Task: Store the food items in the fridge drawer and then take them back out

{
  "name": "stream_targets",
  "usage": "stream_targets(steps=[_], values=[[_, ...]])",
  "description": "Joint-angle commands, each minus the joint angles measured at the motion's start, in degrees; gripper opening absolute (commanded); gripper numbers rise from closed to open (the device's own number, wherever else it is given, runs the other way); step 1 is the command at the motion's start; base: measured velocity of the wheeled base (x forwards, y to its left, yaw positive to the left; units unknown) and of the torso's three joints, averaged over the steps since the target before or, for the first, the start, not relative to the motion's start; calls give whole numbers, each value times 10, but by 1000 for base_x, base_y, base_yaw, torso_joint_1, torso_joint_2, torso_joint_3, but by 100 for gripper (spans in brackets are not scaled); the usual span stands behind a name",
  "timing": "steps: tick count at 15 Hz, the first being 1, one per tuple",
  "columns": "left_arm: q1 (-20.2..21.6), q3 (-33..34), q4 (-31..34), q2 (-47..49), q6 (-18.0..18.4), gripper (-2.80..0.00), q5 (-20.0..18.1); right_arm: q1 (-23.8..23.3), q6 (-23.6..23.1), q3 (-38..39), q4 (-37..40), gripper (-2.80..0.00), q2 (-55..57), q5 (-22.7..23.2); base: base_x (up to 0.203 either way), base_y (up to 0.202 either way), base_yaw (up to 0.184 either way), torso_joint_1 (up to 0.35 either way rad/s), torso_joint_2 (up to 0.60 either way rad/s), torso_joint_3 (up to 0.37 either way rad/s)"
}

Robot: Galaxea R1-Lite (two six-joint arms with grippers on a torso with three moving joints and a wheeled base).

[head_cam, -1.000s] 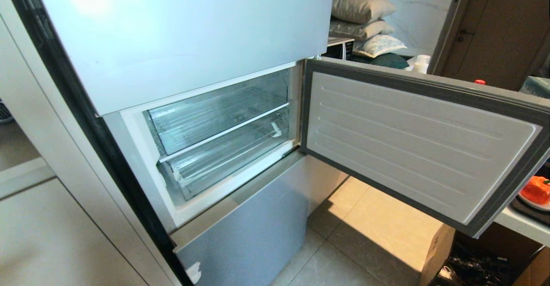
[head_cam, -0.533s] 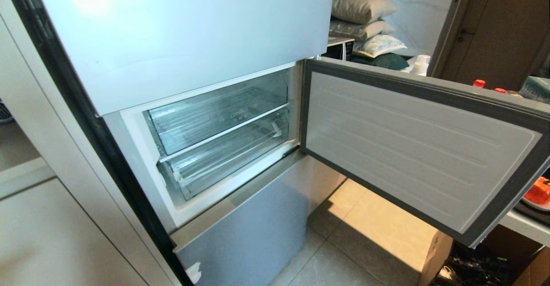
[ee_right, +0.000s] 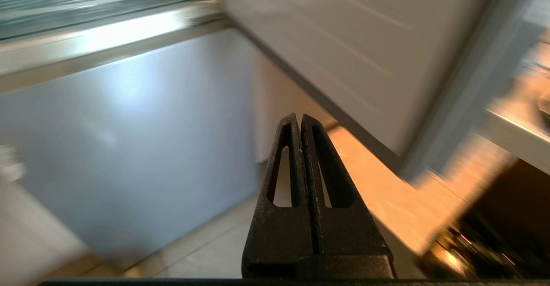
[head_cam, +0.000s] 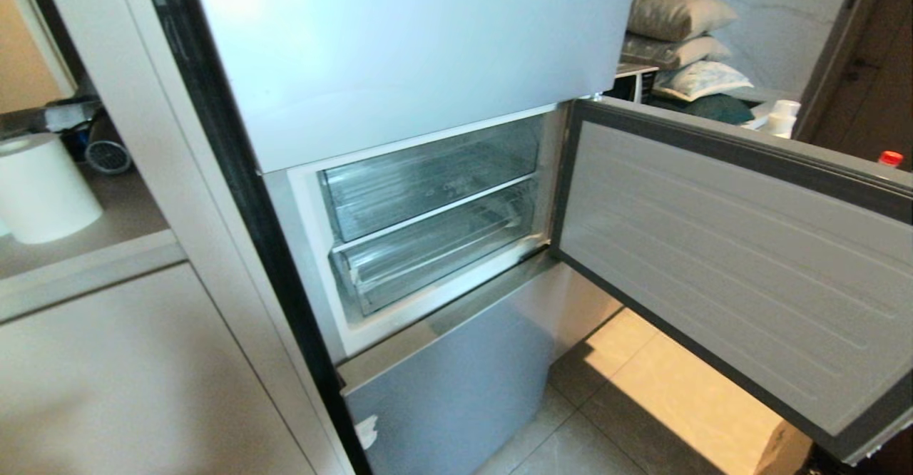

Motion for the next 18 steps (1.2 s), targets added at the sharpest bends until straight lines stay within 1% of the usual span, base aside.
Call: stream_targets(steps=[1,18], values=[[0,0,0,1,0,-280,0,0,0,0,0,-280,1,0,0,-7,174,6,-1,2],[0,0,0,1,0,-280,0,0,2,0,0,-280,1,-1,2,-8,170,1,2,2]])
